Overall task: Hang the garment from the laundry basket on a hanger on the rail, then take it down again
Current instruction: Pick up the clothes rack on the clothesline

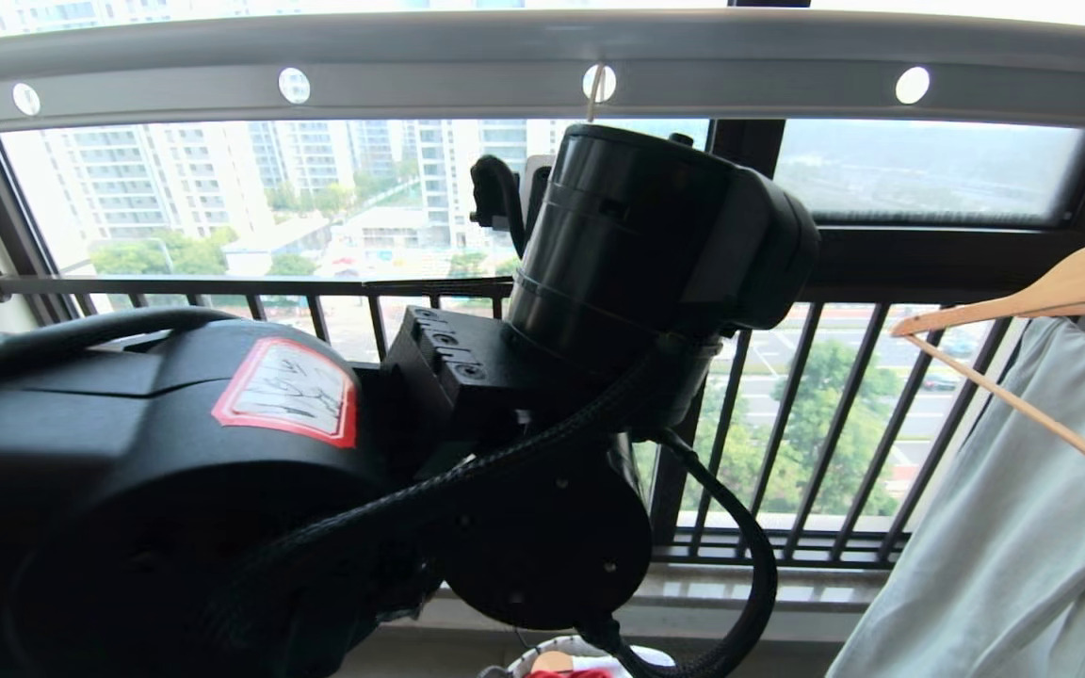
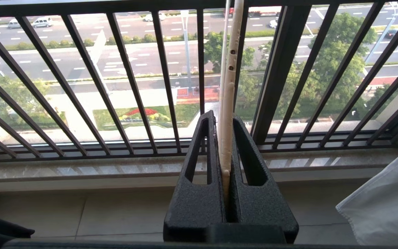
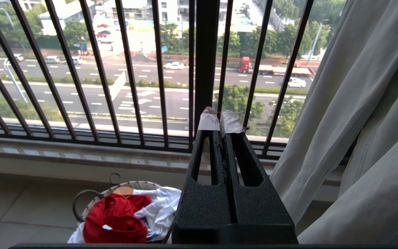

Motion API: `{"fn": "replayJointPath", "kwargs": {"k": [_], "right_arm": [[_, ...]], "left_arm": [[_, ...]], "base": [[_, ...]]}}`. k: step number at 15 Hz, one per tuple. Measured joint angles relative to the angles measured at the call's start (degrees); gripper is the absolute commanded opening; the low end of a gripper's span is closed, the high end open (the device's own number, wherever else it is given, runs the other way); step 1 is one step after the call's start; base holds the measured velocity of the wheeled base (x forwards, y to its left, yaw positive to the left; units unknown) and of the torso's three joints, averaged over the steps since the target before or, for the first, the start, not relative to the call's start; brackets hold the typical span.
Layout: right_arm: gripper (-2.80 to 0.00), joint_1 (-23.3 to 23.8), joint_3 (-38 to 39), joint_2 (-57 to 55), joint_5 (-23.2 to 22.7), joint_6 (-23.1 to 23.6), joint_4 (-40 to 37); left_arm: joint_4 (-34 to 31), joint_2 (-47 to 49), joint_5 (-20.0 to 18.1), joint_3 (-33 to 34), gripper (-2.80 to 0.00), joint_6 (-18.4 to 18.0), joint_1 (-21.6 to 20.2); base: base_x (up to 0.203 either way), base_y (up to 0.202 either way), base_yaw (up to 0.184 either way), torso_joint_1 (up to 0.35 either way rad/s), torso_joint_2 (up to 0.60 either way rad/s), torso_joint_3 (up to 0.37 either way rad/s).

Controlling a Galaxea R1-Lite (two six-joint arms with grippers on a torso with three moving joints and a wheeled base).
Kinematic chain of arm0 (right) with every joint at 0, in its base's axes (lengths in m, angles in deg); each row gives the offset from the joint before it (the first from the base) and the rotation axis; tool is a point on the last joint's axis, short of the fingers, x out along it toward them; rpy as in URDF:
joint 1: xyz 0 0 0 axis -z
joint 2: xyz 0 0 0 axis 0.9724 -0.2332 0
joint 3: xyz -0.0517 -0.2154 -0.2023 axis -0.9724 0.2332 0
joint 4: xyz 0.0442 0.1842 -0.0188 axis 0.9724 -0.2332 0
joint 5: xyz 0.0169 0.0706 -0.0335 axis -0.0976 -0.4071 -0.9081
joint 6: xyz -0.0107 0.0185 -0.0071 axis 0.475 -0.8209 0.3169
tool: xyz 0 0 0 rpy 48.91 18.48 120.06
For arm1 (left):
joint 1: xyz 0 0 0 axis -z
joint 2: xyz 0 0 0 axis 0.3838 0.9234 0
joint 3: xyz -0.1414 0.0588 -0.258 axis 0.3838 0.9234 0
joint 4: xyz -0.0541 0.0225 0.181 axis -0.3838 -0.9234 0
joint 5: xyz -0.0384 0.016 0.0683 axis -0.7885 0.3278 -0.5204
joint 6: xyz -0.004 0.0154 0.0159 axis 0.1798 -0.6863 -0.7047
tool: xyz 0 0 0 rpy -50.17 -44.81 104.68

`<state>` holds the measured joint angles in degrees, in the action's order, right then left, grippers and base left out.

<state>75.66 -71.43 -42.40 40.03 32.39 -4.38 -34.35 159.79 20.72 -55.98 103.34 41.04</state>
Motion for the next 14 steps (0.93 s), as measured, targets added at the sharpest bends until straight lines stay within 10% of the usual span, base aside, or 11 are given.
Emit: {"fn": "replayJointPath", "kwargs": {"k": [14], "right_arm": [[-2.8,0.0,0.0,0.0,0.0,0.0,0.0]], "left_arm": [[0.4,-1.2,1.5,1.6,-2.8,-0.4,2.6]], "base": [[0.0,0.0,0.0,0.0,0.0,0.0]]}}
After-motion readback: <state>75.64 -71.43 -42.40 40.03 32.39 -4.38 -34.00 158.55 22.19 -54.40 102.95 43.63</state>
